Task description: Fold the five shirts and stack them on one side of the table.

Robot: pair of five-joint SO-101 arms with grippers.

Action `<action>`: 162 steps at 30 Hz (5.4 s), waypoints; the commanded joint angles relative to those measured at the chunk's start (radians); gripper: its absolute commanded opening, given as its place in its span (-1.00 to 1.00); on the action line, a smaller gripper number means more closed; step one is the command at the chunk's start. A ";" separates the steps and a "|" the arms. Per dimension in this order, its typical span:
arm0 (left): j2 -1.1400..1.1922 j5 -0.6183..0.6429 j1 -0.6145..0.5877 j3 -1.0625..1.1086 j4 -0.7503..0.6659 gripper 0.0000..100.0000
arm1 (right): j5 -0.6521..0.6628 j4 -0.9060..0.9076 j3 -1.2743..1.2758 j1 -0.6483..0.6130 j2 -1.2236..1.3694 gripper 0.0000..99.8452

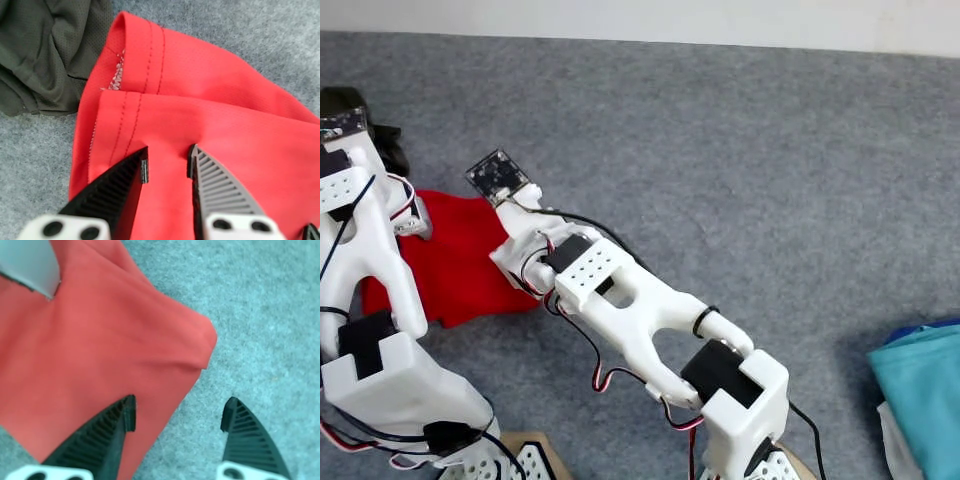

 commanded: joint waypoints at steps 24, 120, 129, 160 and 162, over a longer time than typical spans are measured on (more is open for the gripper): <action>-0.042 0.011 -0.007 0.081 -0.086 -0.70 | -0.049 -0.015 -0.291 -0.030 0.325 -1.00; -0.042 0.074 0.318 0.380 -0.301 -0.70 | 0.675 0.170 1.339 2.371 -2.078 -0.52; -0.042 0.074 0.318 0.380 -0.319 -0.70 | 0.660 0.220 1.136 2.371 -2.078 -0.48; -0.042 0.040 0.314 0.380 -0.321 -0.70 | 0.770 -0.239 1.504 2.367 -2.072 -0.99; -0.042 0.040 0.314 0.380 -0.321 -0.70 | 0.795 -0.298 1.535 2.365 -2.077 -0.99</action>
